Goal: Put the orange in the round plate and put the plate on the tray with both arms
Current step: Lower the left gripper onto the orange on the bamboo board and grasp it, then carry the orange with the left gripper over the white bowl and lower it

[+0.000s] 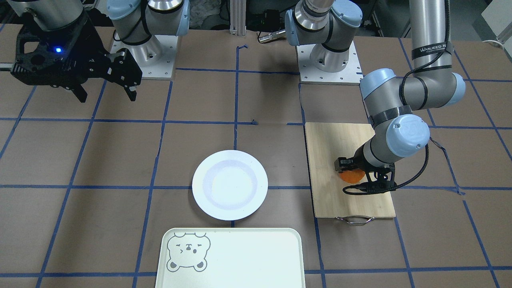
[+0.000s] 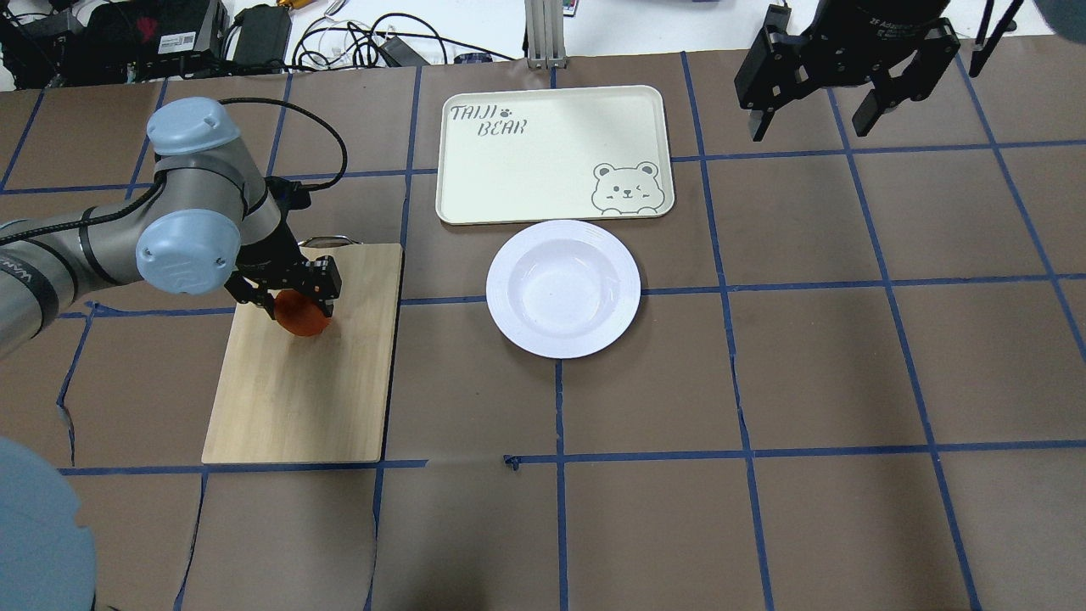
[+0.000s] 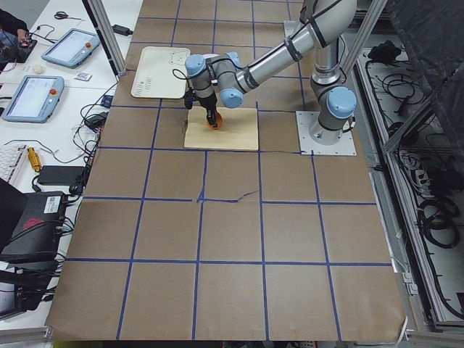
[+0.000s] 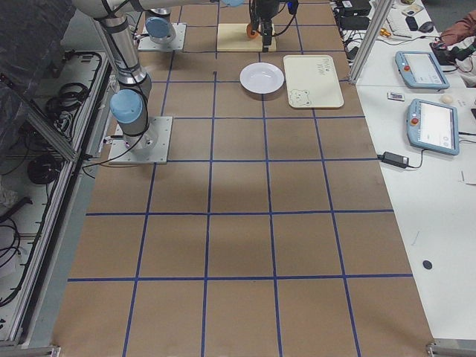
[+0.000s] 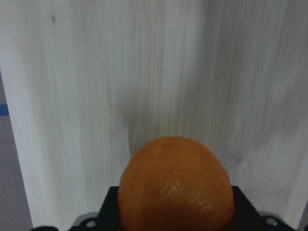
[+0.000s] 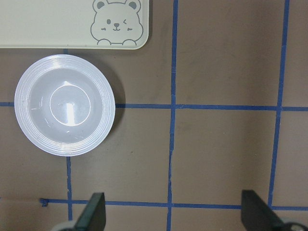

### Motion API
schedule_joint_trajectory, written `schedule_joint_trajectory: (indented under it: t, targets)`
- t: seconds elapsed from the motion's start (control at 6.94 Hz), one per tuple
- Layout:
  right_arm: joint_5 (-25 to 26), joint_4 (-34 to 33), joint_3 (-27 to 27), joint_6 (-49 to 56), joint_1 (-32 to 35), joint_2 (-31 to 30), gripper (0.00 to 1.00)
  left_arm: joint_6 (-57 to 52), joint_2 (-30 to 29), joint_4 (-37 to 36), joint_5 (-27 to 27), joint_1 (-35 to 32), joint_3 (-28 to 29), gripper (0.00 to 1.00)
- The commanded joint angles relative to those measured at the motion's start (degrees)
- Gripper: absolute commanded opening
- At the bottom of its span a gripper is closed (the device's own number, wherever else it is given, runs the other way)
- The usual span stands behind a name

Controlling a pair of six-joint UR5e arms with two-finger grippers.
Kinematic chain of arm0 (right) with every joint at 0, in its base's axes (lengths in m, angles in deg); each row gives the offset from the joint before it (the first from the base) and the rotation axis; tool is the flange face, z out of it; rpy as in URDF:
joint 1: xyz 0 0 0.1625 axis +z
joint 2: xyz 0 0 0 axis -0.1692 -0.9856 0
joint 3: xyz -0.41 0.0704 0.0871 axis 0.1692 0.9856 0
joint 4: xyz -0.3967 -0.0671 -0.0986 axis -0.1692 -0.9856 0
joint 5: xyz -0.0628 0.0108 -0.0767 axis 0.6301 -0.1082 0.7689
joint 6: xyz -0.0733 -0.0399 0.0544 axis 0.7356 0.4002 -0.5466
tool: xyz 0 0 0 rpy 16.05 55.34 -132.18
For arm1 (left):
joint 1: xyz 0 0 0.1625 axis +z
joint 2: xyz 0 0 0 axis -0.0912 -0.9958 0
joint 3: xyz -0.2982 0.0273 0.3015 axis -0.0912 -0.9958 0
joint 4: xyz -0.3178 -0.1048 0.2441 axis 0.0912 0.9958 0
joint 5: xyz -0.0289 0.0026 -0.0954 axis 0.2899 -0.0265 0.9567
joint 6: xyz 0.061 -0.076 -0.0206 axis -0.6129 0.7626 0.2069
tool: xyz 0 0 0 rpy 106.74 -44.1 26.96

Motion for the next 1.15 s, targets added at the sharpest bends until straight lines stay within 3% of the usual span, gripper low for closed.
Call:
schedule_joint_trajectory:
  t: [0.0,0.58,1.01]
  targets:
    - [0.1,0.0,0.0,0.0,-0.1,0.0,1.00,4.8,0.6,0.3,10.2,-2.3,2.8,0.12]
    - [0.1,0.2,0.0,0.1,-0.1,0.0,1.00,29.7,-3.8,-1.6,18.5,-21.5,10.5,0.12]
    - [0.0,0.0,0.0,0.1,-0.1,0.0,1.00,38.5,-9.6,-11.5,21.2,-27.1,10.3,0.14]
